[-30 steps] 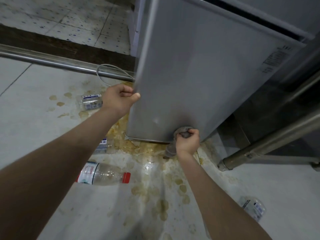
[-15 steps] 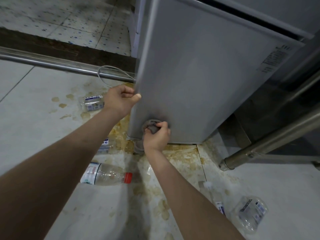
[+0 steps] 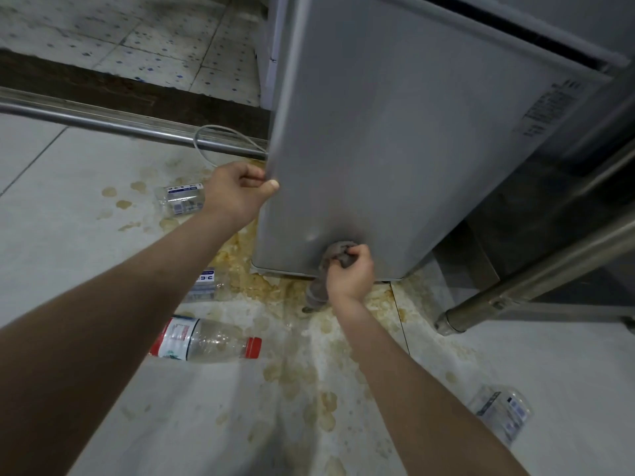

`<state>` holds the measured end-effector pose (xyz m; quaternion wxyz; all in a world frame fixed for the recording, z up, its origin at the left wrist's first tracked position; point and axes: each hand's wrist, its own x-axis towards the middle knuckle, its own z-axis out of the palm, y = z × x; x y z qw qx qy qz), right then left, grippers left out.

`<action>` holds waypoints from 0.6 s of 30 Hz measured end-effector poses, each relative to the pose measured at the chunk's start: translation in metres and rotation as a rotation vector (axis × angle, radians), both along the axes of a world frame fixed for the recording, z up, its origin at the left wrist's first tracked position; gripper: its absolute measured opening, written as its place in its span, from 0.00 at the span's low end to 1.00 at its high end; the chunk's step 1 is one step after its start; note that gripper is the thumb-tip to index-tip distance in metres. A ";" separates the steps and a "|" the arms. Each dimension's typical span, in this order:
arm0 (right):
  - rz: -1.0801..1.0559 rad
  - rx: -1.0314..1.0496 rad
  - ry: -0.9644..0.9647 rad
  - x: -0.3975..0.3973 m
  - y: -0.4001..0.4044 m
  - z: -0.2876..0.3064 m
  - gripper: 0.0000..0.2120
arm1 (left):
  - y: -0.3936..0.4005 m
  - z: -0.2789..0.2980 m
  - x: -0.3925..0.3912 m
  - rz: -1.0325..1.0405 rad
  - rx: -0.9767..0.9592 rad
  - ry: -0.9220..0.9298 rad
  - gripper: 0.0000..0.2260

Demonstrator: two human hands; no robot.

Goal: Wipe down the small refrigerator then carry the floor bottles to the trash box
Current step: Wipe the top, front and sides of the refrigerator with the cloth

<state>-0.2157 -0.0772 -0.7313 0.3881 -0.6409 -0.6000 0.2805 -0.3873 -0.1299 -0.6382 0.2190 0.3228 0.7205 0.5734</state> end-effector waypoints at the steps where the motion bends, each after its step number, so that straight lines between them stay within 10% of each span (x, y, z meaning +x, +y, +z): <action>1: -0.036 -0.002 0.016 0.008 0.006 0.001 0.11 | 0.000 0.000 0.000 -0.001 0.000 0.002 0.06; 18: -0.317 -0.138 0.003 0.092 0.065 0.016 0.10 | -0.001 -0.003 0.001 0.027 0.000 0.054 0.06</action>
